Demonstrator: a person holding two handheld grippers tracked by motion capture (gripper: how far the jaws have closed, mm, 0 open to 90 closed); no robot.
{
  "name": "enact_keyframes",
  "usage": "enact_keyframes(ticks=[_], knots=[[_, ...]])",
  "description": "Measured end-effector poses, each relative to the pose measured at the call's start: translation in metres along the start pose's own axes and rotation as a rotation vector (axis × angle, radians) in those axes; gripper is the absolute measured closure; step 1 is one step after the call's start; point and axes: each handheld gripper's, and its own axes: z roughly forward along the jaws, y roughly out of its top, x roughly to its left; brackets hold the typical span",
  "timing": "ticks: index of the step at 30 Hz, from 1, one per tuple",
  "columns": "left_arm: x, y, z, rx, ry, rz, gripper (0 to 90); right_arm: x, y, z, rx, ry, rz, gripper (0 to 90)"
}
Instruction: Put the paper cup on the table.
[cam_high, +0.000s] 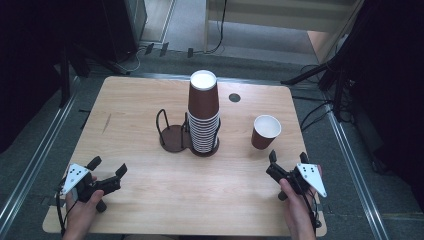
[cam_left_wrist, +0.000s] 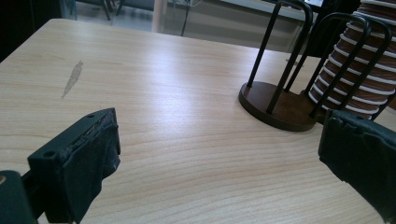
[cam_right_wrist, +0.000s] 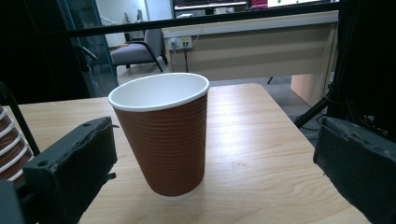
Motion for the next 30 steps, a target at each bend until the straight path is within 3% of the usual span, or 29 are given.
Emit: enact_keyframes(ticks=[30], knots=[[0.000, 0.000, 0.000, 0.001, -0.003, 0.002, 0.0, -0.046, -0.021, -0.037, 0.032, -0.044, 0.002, 0.0]])
